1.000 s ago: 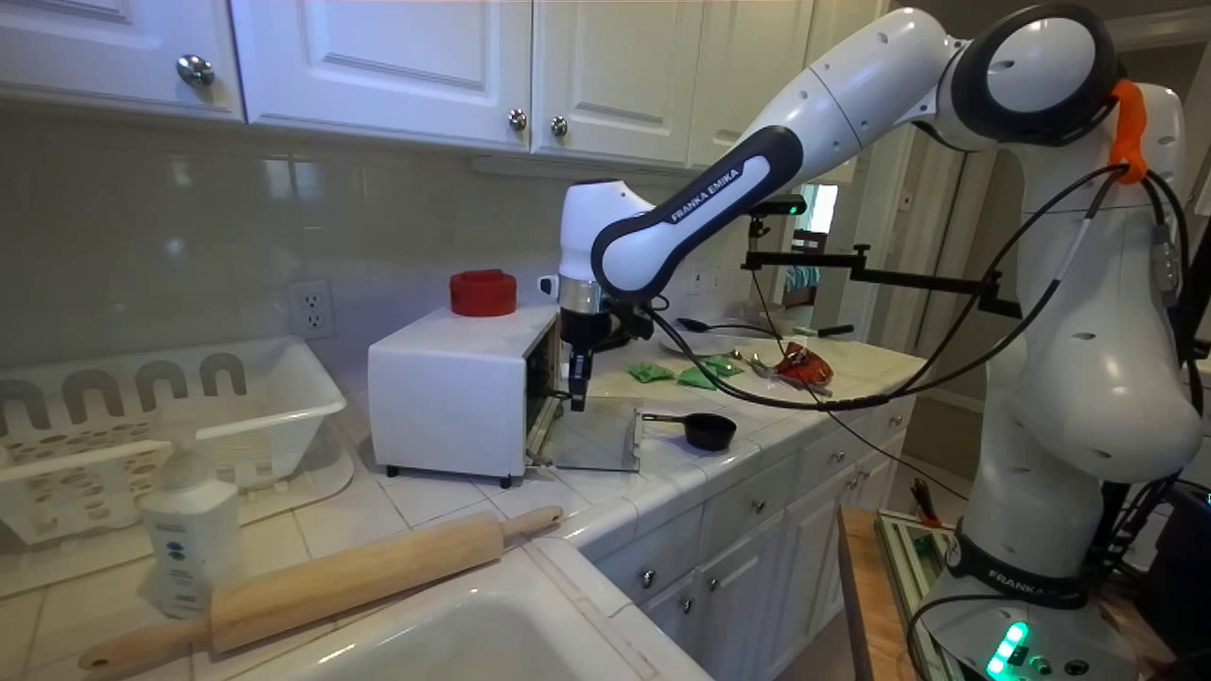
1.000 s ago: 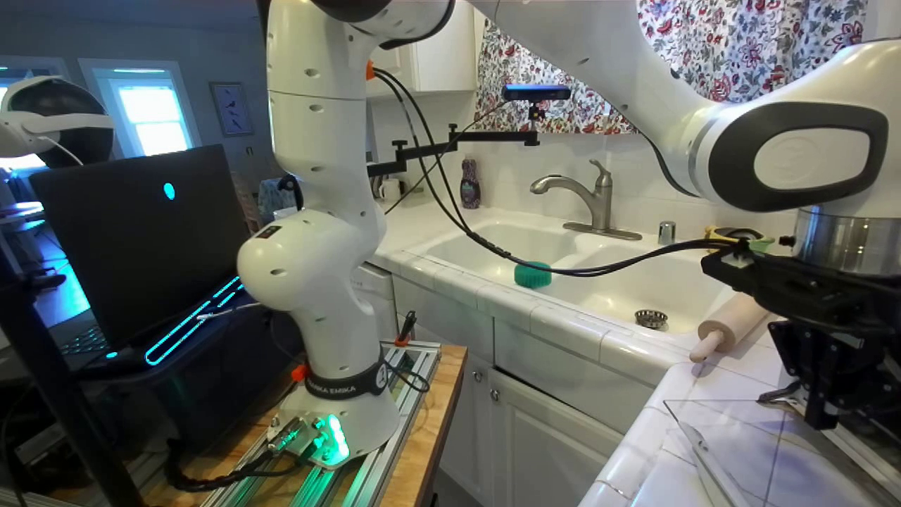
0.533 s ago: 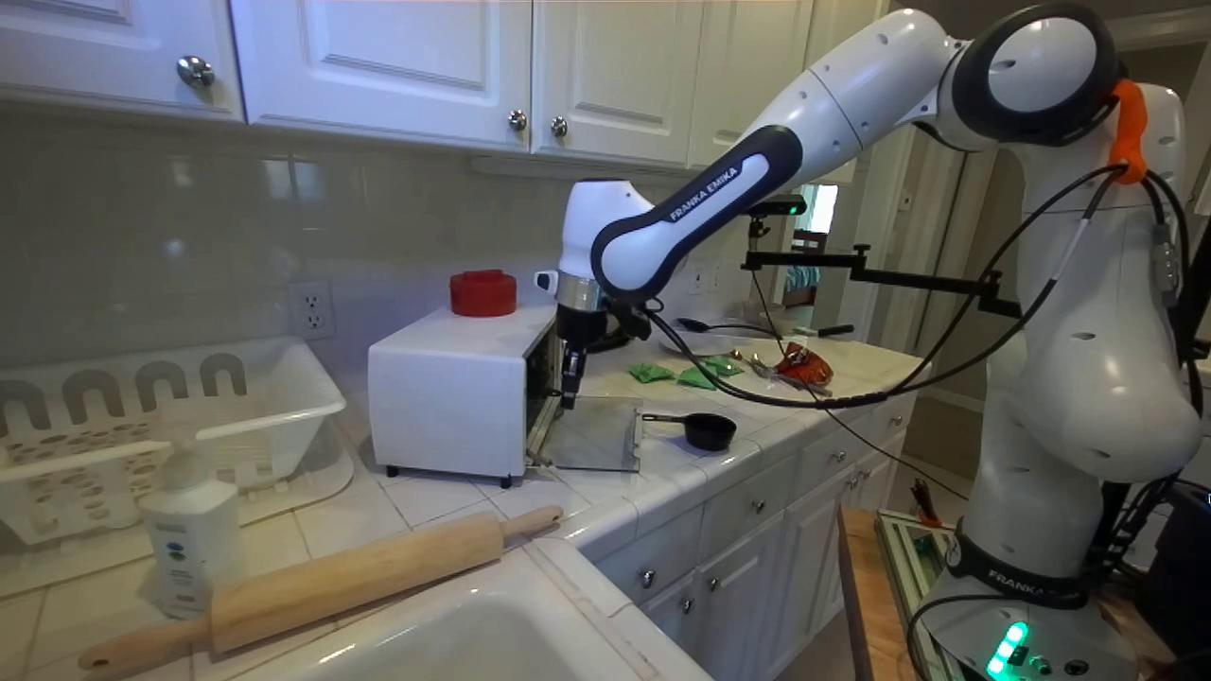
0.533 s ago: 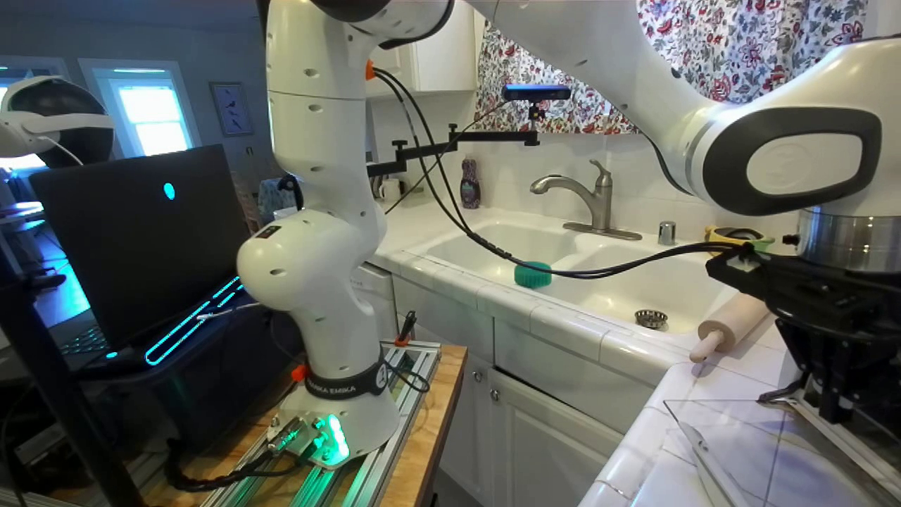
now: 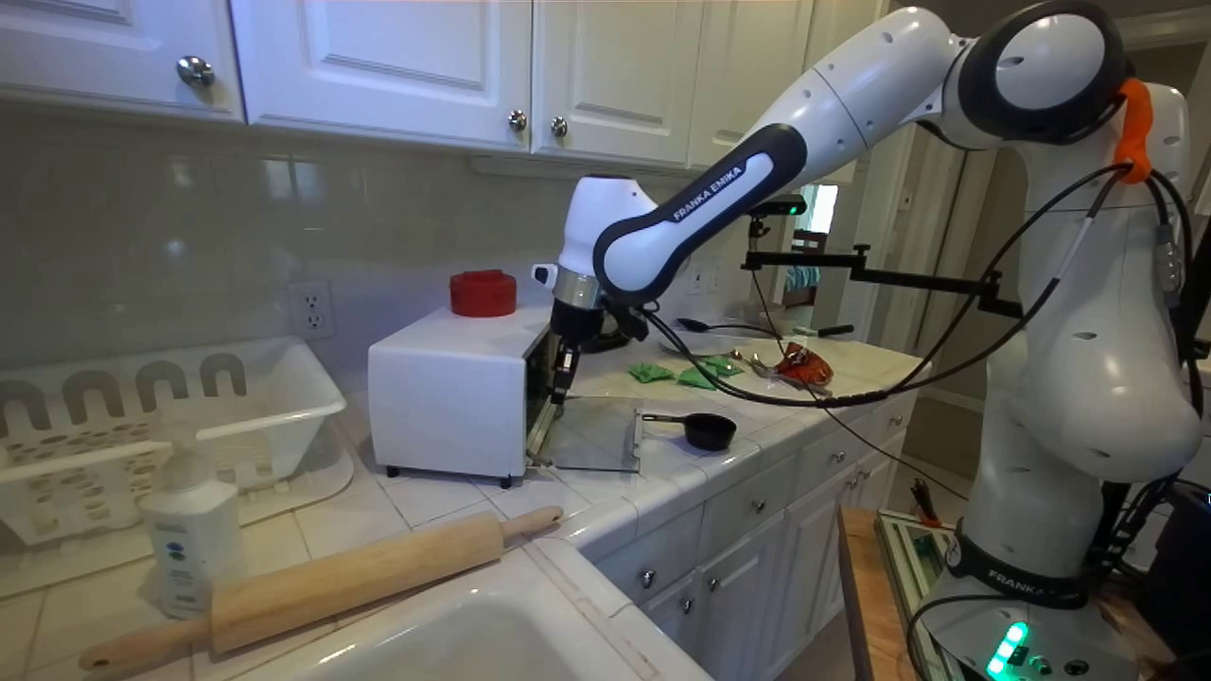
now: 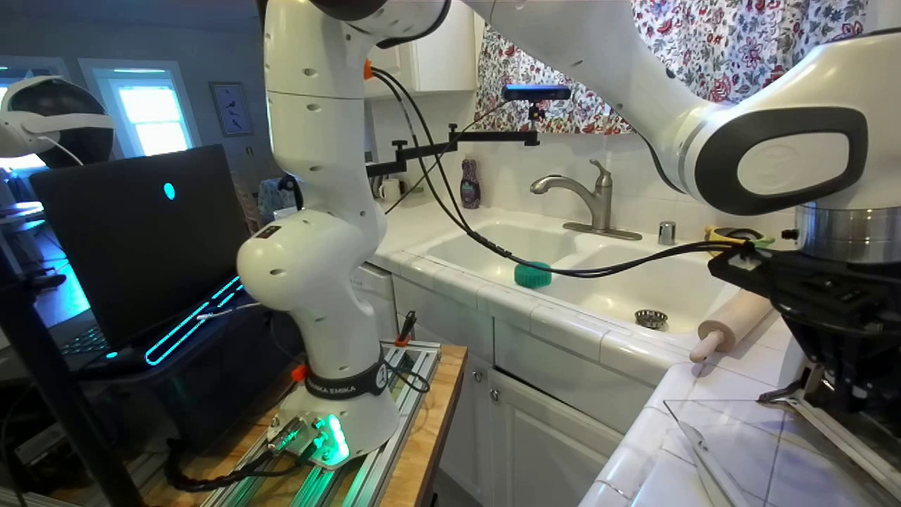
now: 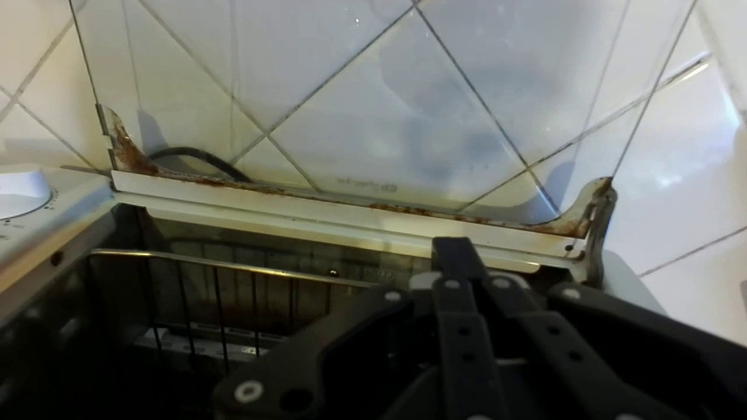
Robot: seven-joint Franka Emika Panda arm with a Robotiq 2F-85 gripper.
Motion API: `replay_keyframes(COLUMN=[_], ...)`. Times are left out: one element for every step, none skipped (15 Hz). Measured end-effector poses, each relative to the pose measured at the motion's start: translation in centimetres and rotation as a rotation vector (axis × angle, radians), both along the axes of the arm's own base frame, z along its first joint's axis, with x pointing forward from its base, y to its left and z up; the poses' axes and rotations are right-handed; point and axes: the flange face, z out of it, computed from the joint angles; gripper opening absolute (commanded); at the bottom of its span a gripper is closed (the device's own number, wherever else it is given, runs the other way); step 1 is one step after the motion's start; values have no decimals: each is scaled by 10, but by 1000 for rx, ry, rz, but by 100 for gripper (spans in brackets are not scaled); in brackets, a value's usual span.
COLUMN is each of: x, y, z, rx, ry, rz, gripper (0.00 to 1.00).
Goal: Put the right black pot in the oven grill
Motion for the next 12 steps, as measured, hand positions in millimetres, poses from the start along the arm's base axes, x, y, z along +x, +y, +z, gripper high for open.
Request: replay_keyframes(x=[0, 1, 1, 1, 1, 1, 0, 0, 0, 0, 1, 1], y=[0, 0, 0, 0, 0, 0, 1, 1, 1, 2, 2, 2], z=[1, 1, 1, 1, 1, 0, 0, -1, -1, -1, -1, -2], rx=[0, 0, 0, 1, 1, 1, 5, 16, 28, 42, 56, 67], ry=[-7, -13, -17, -18, -18, -17, -17, -20, -27, -34, -43, -53], rz=[0, 0, 0, 0, 0, 1, -2, -10, -20, -29, -37, -43], gripper=[0, 0, 0, 0, 0, 0, 0, 0, 0, 0, 0, 0])
